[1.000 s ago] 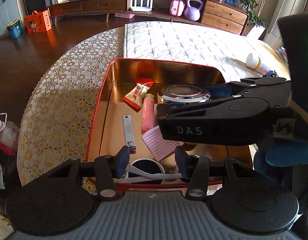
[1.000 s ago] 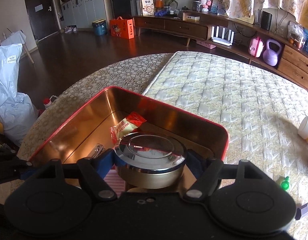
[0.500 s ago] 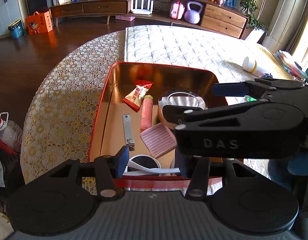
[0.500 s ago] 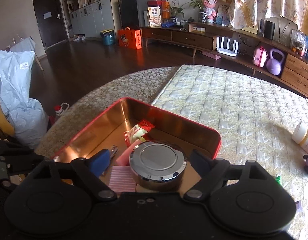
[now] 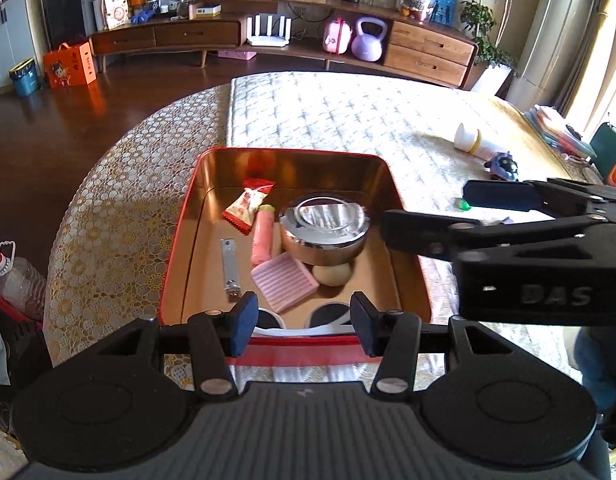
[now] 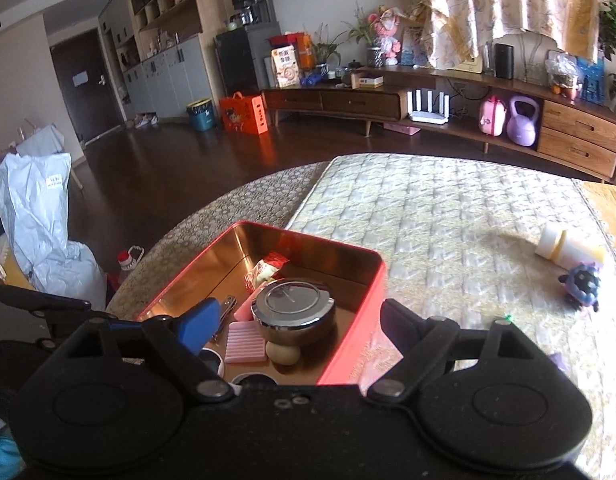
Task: Organize rigid objects
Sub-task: 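Lift both tools out of the box toward the green toy and purple eraser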
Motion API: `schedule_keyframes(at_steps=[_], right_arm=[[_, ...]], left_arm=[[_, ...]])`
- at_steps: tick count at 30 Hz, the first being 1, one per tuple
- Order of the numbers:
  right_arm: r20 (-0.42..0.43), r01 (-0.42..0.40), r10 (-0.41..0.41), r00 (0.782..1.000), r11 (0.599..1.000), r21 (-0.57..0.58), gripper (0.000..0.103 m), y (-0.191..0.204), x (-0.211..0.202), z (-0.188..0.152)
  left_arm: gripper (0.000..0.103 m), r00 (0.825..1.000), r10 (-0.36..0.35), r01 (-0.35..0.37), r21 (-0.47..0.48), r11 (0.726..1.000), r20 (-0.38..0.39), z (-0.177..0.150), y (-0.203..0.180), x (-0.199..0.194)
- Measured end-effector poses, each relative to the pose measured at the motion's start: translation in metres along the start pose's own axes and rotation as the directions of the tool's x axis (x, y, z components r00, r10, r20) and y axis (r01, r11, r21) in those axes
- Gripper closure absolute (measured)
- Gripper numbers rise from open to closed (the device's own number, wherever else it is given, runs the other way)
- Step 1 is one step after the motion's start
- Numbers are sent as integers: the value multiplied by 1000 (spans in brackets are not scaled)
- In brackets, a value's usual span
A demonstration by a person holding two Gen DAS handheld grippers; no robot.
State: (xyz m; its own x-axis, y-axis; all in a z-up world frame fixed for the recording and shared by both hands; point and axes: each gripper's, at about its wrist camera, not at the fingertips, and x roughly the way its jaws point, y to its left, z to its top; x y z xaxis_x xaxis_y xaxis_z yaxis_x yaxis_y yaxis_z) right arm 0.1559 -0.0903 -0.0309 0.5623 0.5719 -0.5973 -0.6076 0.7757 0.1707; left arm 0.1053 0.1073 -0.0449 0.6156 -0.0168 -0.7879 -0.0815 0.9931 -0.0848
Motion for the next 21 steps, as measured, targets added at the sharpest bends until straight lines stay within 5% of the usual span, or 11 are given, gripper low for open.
schedule_keyframes(at_steps=[16, 21], right_arm=[[107, 62, -78, 991, 987, 151, 5, -52, -81, -36], [100, 96, -116, 988, 978, 187, 4, -70, -89, -50]], left_arm=[[49, 999, -38, 36, 38, 999, 39, -4, -43, -18], [38, 998, -52, 49, 54, 997, 45, -3, -58, -17]])
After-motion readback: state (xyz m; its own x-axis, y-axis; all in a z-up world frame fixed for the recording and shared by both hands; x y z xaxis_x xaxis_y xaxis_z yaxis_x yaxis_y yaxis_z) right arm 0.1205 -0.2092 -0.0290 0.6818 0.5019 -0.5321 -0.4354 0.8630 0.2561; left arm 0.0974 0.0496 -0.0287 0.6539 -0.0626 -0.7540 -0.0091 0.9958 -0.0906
